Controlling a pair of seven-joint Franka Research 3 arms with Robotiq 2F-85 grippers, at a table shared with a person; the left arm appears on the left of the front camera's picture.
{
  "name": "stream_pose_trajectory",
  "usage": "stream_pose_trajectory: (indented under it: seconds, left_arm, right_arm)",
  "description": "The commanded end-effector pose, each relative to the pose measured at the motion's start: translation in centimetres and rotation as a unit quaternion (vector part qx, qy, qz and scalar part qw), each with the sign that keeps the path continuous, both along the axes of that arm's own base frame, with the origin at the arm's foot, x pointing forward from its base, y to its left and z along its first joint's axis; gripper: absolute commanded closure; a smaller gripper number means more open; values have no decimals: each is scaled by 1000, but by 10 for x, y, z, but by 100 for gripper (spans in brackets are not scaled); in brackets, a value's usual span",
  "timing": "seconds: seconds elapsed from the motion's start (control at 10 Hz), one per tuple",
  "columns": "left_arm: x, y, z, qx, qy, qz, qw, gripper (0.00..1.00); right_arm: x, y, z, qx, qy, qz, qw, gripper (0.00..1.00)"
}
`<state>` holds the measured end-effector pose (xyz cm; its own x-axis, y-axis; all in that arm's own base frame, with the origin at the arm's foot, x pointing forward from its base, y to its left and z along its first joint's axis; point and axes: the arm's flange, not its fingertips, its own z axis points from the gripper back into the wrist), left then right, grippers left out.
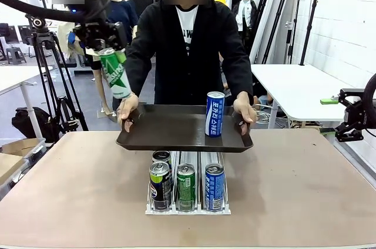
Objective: Retrieve and hand over the desired beverage to the person.
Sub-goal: Place the picked can on the Handle tray extended by the person.
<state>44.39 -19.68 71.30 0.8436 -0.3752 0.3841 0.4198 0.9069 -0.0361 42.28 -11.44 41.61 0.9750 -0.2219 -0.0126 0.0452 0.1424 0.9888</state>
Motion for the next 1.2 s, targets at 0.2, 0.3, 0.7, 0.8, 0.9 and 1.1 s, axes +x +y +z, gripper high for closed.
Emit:
stream_pose_trajectory:
  seconds: [0.2,0.3,0.7,0.8,0.9,1.1]
  left_arm:
    - [3,-47,1,17,-6,-72,997,100]
    - [2,-59,-3,20,-16,-80,996,100]
    - [7,-96,-24,20,-11,-94,995,100]
    - [8,-100,-32,31,-7,-98,995,100]
    - [8,-103,-40,30,-7,-99,995,100]
    - [9,-109,-54,30,0,-106,994,100]
  right_arm:
    - [1,0,1,0,-1,0,1000,0]
    - [1,0,1,0,-1,0,1000,0]
    - [1,0,1,0,-1,0,1000,0]
    - [1,0,1,0,-1,0,1000,0]
    - [1,0,1,0,-1,0,1000,0]
    - [1,0,1,0,-1,0,1000,0]
